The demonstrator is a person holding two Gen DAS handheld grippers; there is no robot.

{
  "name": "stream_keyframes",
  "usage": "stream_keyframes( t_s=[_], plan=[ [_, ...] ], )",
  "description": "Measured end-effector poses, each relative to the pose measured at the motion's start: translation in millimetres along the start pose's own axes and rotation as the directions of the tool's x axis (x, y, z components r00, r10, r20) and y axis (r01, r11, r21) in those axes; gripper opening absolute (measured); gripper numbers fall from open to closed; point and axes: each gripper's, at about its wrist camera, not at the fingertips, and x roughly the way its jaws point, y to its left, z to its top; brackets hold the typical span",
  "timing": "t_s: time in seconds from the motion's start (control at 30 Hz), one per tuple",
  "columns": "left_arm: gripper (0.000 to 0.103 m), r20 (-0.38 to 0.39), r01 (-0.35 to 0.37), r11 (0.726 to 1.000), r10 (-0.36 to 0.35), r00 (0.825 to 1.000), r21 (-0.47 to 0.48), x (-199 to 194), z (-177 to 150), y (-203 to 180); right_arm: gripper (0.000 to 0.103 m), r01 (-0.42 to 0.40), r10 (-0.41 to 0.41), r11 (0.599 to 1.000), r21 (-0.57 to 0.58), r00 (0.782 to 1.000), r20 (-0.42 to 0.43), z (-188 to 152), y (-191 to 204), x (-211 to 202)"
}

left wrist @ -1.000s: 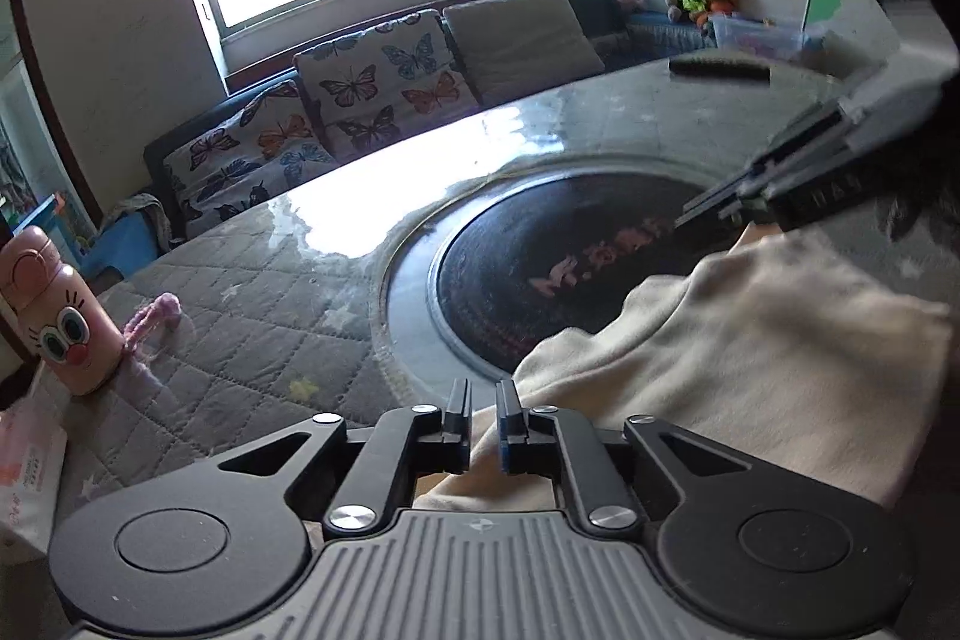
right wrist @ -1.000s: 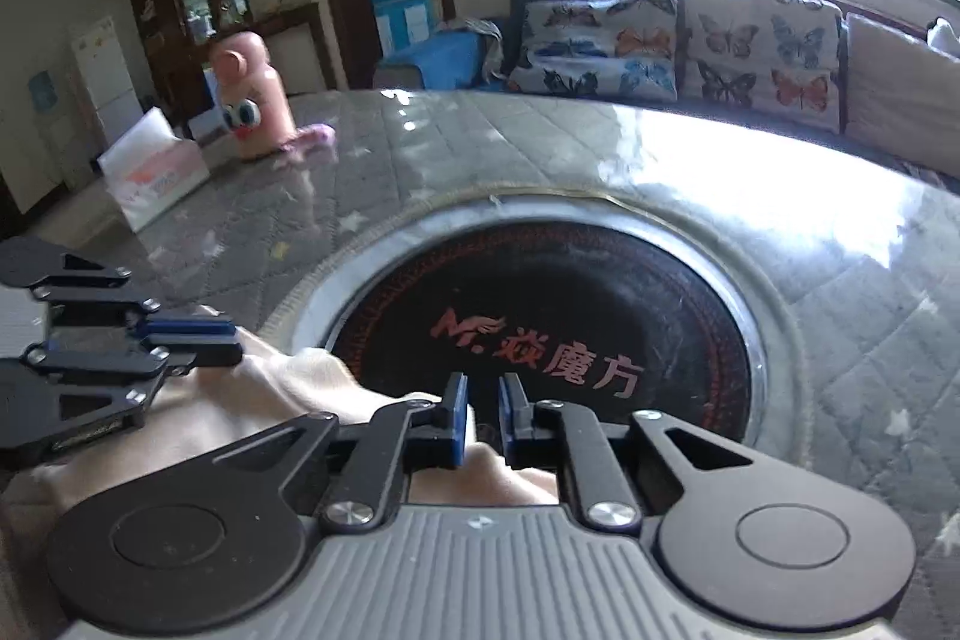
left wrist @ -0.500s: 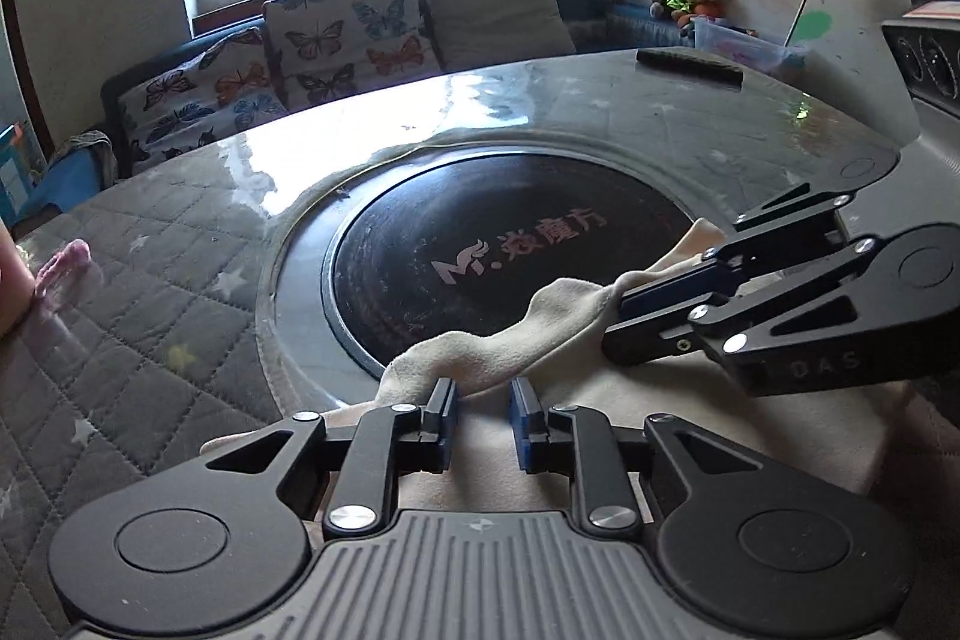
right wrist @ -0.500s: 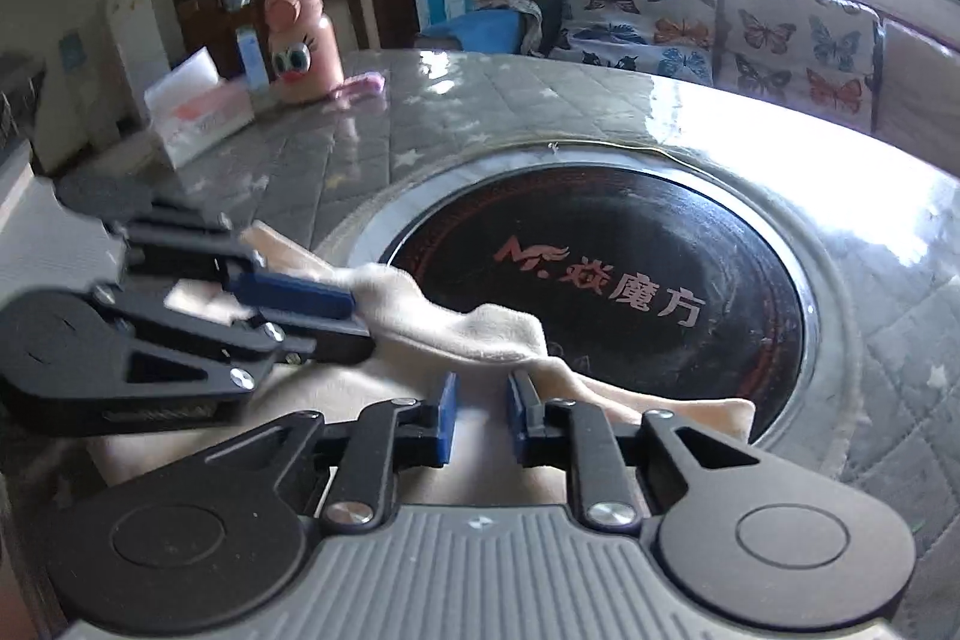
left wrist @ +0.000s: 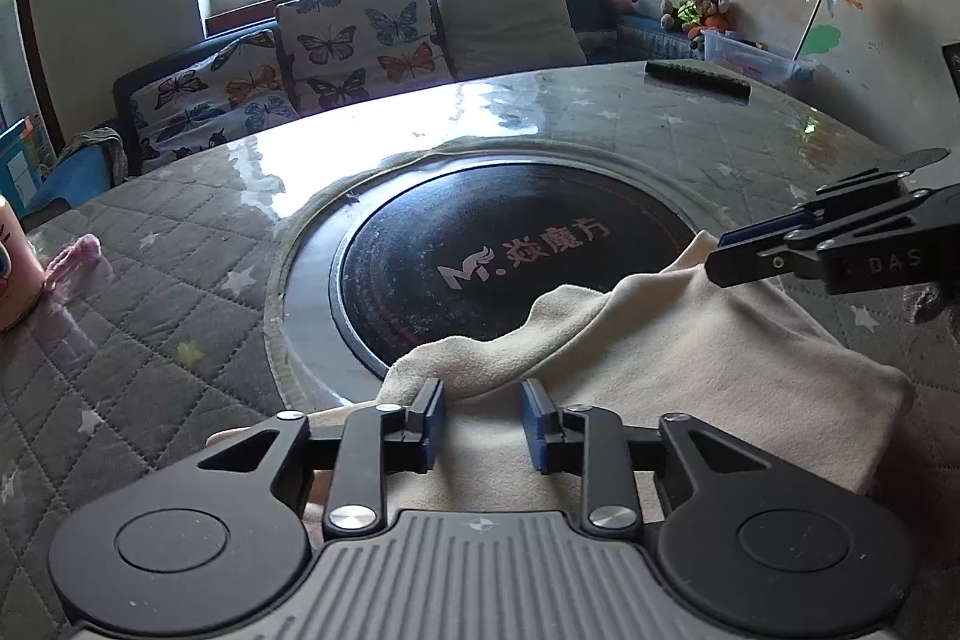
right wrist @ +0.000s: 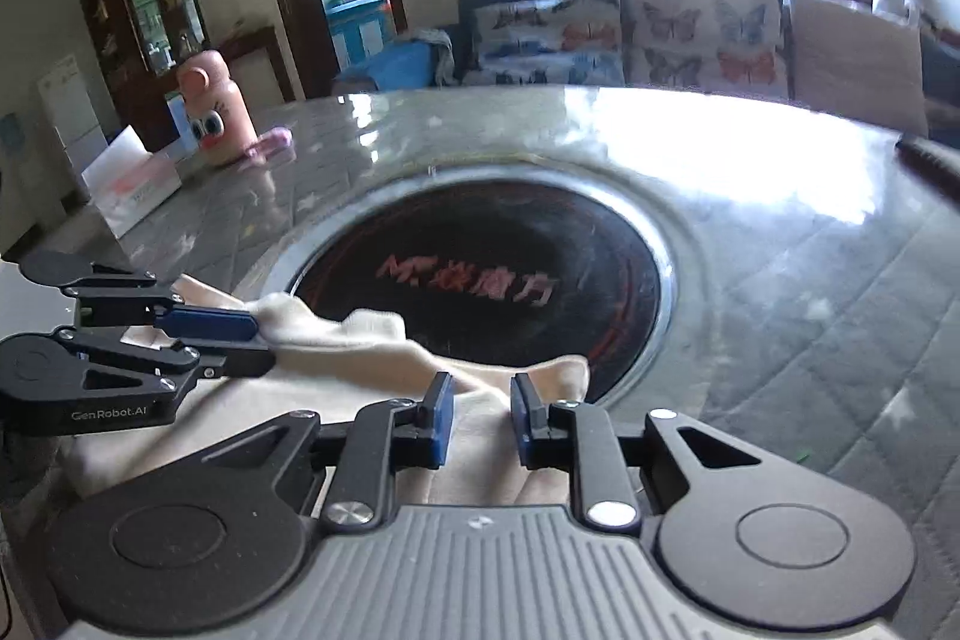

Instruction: Fold clothes

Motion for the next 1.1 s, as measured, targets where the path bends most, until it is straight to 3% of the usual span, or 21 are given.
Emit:
stream_keyframes(
  t_s=[0.03, 0.1, 0.23, 0.3, 0.53, 0.9, 1.1],
  plan=[
    [0.048, 0.011, -0.007, 1.0, 0.007, 1.0, 0.0, -4.3, -0.4, -0.8, 0.02, 0.003, -0.003, 1.0, 0.0, 1.0, 0.009, 0.3, -0.6, -3.3],
    [0.052, 0.034, -0.016, 1.0, 0.016, 0.999, 0.0, -14.4, -2.2, -2.1, 0.021, -0.012, 0.013, 1.0, -0.027, 1.0, 0.022, -0.8, 3.4, -12.7],
    [0.052, 0.063, -0.012, 1.0, 0.013, 0.998, -0.006, -38.0, -12.0, -5.5, 0.023, -0.054, 0.055, 0.996, -0.075, 0.998, 0.02, -6.7, 17.6, -24.3],
    [0.052, 0.071, -0.018, 1.0, 0.018, 0.997, 0.001, -48.6, -19.1, -9.5, 0.03, -0.073, 0.075, 0.992, -0.107, 0.997, 0.014, -11.1, 28.2, -28.1],
    [0.051, 0.114, -0.042, 0.999, 0.039, 0.993, 0.025, -73.8, -42.8, -27.6, 0.039, -0.111, 0.119, 0.968, -0.225, 0.993, 0.022, -23.0, 65.9, -31.9],
    [0.051, 0.103, -0.088, 0.996, 0.09, 0.991, -0.028, -78.1, -72.8, -30.1, 0.044, -0.107, 0.111, 0.933, -0.345, 0.994, -0.009, -45.3, 100.1, -19.7],
    [0.052, 0.133, -0.112, 0.992, 0.118, 0.984, -0.051, -88.3, -75.9, -28.2, 0.045, -0.104, 0.117, 0.925, -0.365, 0.993, 0.014, -44.6, 106.2, -28.1]
  ],
)
